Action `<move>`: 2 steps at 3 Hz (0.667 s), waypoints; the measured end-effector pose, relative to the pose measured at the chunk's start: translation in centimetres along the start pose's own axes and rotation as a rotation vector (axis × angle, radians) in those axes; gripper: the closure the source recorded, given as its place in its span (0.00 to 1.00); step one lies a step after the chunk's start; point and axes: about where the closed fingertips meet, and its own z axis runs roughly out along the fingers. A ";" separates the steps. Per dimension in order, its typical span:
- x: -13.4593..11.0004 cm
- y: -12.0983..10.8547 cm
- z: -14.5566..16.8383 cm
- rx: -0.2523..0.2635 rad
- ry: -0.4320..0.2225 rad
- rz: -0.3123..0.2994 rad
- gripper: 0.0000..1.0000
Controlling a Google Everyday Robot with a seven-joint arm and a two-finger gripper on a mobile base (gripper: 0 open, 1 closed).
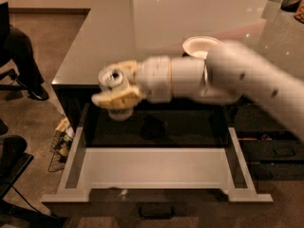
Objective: Pick 7up can from top drawer and place on counter
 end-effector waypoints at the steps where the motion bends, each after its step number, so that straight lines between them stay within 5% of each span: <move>1: -7.7 -6.9 -2.2 0.109 0.082 -0.026 1.00; 2: -11.1 -14.0 -1.7 0.195 0.078 0.014 1.00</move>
Offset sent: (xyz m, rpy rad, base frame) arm 0.2135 0.0161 0.2071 0.0089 -0.0169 -0.2816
